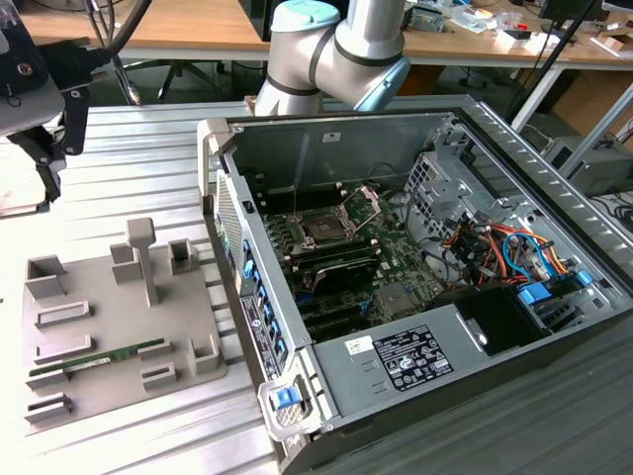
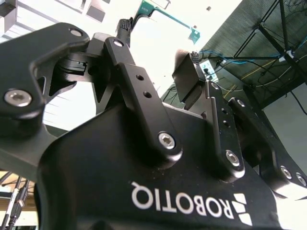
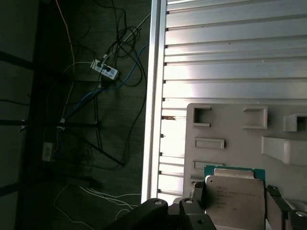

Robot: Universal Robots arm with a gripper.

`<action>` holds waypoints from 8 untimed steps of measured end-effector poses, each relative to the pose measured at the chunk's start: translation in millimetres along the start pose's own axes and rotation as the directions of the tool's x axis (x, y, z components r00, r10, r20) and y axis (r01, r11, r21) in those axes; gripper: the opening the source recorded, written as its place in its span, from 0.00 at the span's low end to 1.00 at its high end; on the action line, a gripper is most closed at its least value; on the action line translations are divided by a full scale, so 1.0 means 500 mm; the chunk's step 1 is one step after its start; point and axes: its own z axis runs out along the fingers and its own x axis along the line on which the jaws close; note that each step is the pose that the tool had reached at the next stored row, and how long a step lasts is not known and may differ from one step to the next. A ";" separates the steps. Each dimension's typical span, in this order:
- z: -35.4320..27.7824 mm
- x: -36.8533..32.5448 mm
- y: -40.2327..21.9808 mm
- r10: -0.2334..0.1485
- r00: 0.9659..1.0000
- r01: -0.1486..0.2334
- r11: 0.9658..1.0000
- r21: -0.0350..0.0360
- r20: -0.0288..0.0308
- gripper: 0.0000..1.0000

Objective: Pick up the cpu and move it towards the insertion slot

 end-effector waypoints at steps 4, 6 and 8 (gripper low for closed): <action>0.000 -0.003 0.000 0.000 1.000 0.000 1.000 0.000 0.000 0.55; 0.000 -0.005 0.000 0.000 1.000 0.000 1.000 0.000 0.000 0.55; 0.000 -0.006 0.000 0.000 1.000 0.000 1.000 0.000 0.000 0.55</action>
